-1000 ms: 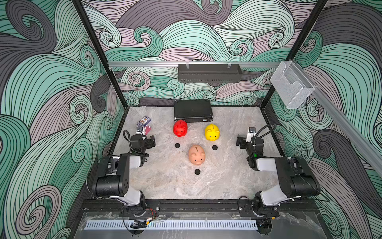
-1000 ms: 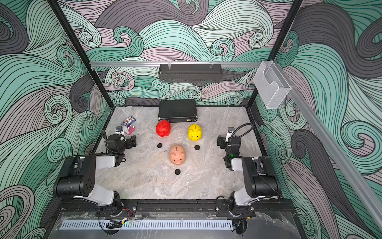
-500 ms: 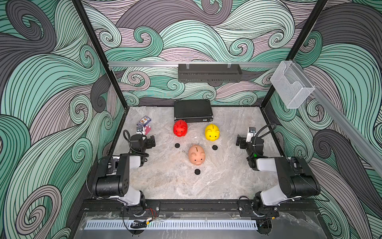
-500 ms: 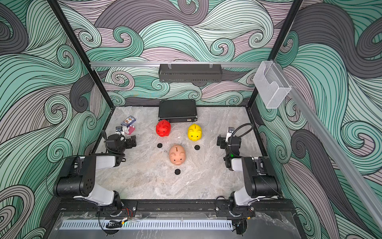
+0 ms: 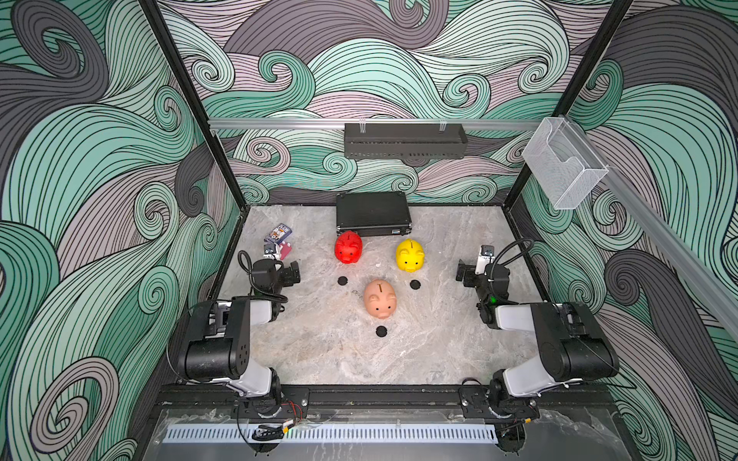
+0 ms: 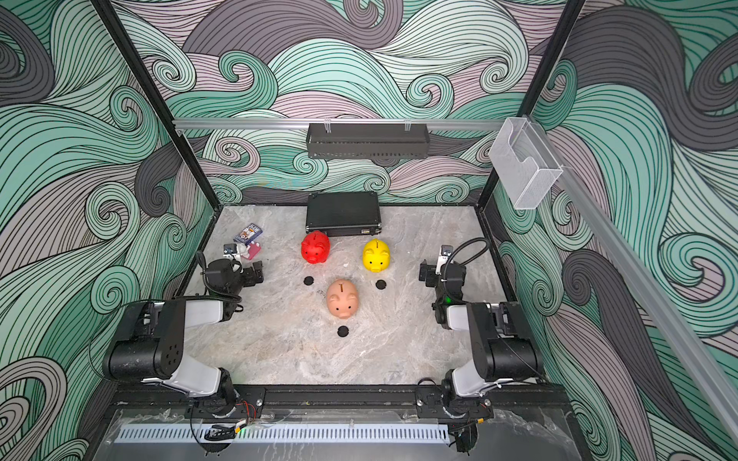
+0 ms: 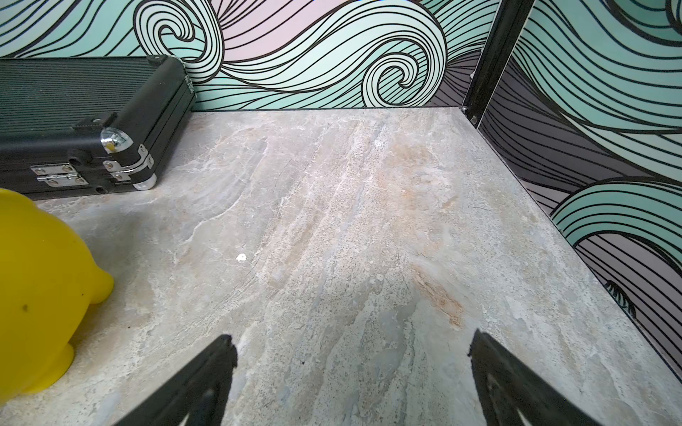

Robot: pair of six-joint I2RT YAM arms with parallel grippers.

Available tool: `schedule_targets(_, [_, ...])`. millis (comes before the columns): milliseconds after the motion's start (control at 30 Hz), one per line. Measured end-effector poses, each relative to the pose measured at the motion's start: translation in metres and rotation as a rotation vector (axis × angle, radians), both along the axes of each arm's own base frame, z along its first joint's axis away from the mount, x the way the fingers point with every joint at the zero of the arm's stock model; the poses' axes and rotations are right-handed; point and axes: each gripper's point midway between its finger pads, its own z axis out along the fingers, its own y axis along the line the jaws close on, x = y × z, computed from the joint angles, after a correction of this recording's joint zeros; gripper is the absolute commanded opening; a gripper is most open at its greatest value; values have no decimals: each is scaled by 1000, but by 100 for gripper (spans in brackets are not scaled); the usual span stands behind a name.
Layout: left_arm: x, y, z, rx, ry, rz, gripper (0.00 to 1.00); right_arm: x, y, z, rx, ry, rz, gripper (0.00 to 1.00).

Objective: Close piggy banks
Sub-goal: Turn over the piggy bank at the center of the board.

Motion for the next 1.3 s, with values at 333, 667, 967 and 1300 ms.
schedule_targets(333, [0,0,0,0,0,0,99,0,0,0,0,0,0,99])
schedule_targets(667, [-14,9,37,-8,-6,103,99,-5,-6,10,-10,35,-40,99])
schedule_targets(967, [-25,7,121,-218,-153,195,99,-21,3,153,112,-259,-8,99])
schedule_targets(1300, [-58,7,137,-483,-169,333,98,-59,-3,170,454,-253,-97,99])
